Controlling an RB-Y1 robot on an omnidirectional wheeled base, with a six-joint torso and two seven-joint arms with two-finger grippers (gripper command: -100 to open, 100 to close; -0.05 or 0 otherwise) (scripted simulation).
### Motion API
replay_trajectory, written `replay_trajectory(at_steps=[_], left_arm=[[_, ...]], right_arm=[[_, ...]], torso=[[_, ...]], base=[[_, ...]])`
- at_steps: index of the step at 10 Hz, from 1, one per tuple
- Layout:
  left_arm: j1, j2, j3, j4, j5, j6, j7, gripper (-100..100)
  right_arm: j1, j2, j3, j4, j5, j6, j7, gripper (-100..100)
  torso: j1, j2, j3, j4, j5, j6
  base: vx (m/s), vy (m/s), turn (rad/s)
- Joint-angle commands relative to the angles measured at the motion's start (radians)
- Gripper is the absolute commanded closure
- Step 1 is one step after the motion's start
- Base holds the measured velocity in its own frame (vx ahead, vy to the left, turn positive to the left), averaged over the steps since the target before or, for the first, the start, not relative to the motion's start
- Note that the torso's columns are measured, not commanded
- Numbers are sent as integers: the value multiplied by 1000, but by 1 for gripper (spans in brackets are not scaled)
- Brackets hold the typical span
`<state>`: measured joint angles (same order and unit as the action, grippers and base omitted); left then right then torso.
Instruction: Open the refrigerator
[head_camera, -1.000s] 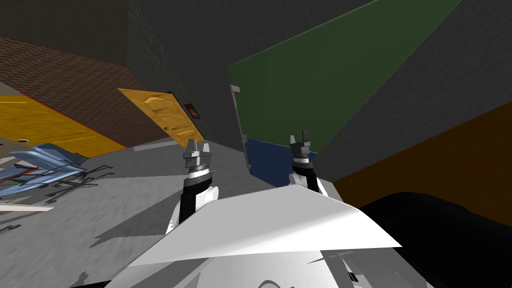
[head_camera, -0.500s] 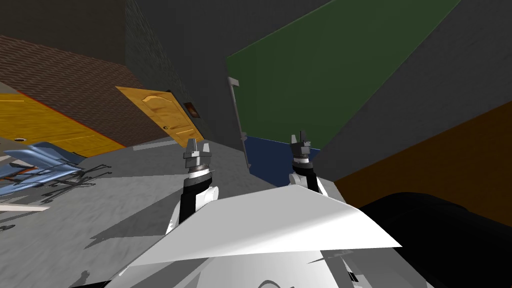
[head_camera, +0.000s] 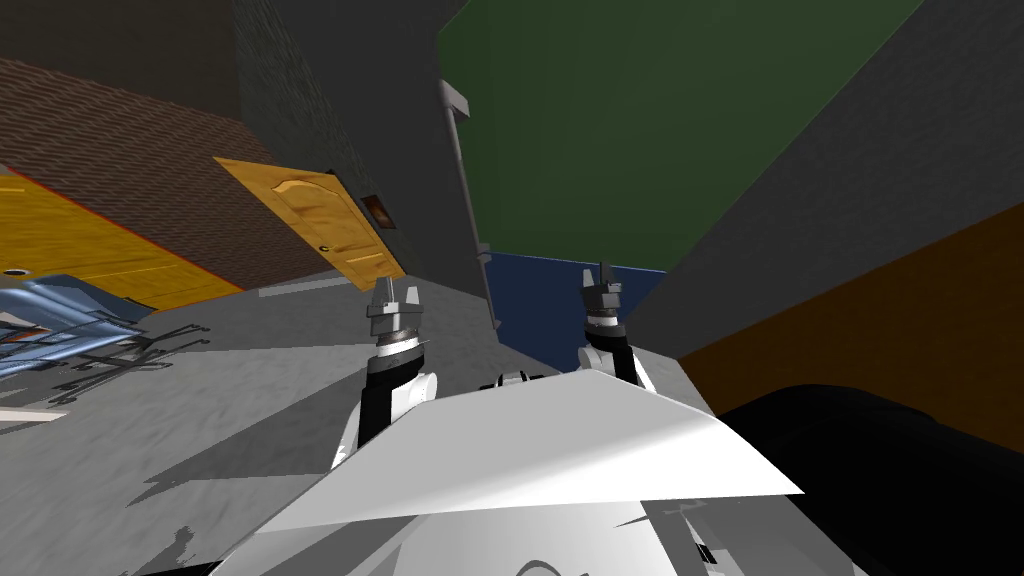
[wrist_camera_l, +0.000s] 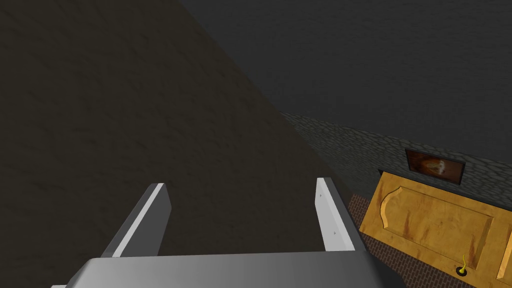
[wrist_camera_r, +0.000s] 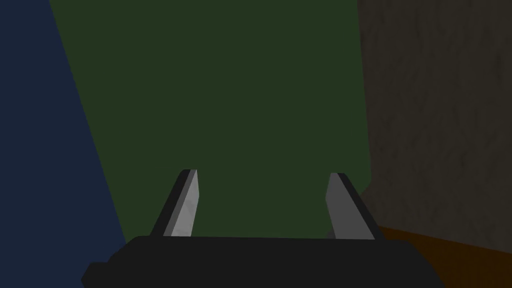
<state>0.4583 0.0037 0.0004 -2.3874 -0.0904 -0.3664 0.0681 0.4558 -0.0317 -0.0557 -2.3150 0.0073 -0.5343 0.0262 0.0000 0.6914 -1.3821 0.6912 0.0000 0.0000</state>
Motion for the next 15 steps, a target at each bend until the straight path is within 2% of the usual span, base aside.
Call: replay_trajectory(at_steps=[1,4,9,10,12,13,15], left_arm=[[0,0,0,0,0,0,0,0],[0,0,0,0,0,0,0,0],[0,0,0,0,0,0,0,0],[0,0,0,0,0,0,0,0],[0,0,0,0,0,0,0,0],[0,0,0,0,0,0,0,0],[0,0,0,0,0,0,0,0]], right_arm=[[-10,-67,-5,12,-9,19,39,-100],[-25,-140,-12,29,-24,49,102,-100],[-60,-281,-31,61,-60,121,242,-100],[-60,-281,-31,61,-60,121,254,-100],[-77,-343,-39,75,-77,155,318,-100],[-77,-343,-39,75,-77,155,327,-100],[-94,-408,-49,90,-96,191,392,-100]], torso=[[2,33,-69,33,1,0],[2,46,-94,46,1,0],[1,48,-93,47,0,0],[1,48,-93,47,0,0],[-3,46,-94,47,-1,0],[1,45,-95,46,0,0],[-1,47,-94,47,0,0]], base=[[21,77,-27],[26,107,-27],[41,134,-37],[33,109,-19],[52,118,-39],[31,110,-19],[41,127,-32]])
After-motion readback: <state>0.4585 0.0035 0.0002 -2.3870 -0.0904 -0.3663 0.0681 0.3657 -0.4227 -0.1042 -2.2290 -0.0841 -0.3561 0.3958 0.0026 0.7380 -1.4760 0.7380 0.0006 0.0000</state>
